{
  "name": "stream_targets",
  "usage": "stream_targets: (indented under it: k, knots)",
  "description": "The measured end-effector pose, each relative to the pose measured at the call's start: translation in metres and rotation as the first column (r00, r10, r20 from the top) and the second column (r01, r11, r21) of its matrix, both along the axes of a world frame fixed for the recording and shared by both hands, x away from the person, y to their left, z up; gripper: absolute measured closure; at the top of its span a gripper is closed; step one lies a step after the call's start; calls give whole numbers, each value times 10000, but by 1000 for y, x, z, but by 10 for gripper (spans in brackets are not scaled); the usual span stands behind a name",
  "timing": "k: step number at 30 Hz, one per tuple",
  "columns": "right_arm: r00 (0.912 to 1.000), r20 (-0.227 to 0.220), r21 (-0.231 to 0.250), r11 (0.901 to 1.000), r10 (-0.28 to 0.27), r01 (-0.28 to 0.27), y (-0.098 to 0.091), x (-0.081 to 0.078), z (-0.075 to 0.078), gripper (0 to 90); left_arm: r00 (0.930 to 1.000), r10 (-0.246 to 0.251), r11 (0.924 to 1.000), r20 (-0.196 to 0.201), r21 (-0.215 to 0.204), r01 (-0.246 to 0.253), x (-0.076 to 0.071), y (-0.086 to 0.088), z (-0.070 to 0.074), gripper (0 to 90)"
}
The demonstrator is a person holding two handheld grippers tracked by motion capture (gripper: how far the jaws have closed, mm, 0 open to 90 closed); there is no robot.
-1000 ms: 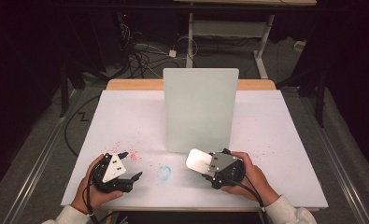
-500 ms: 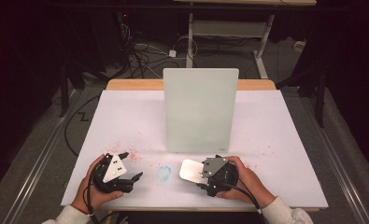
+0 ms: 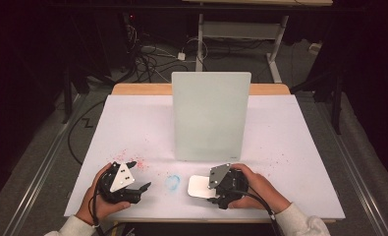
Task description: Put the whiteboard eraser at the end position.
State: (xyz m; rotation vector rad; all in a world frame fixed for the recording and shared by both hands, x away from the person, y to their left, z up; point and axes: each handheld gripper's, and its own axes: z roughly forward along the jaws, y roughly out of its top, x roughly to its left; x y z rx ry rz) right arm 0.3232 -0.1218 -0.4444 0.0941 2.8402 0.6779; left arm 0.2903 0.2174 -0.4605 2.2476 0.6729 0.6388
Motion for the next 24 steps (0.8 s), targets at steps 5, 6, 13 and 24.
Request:
stream_targets:
  k: [5, 6, 13, 24]
  knots:
    - [9994, 339, 450, 9990, -93, 78, 0, -4, -1, 302, 10000, 20, 10000, -3, -50, -20, 0, 0, 0, 187]
    - [9990, 364, 869, 9960, -250, 217, -1, -5, 2, 292, 10000, 19, 10000, -4, -40, -19, 0, 1, 0, 187]
    - [9924, 952, 2075, 9766, -781, 569, -14, -6, 21, 291, 10000, 24, 10000, 10, -48, -24, 0, 1, 1, 187]
    - [9478, 2055, 3198, 9320, -2440, 1706, -29, -1, 34, 271, 10000, 19, 10000, 18, -43, -19, -1, 1, 1, 187]
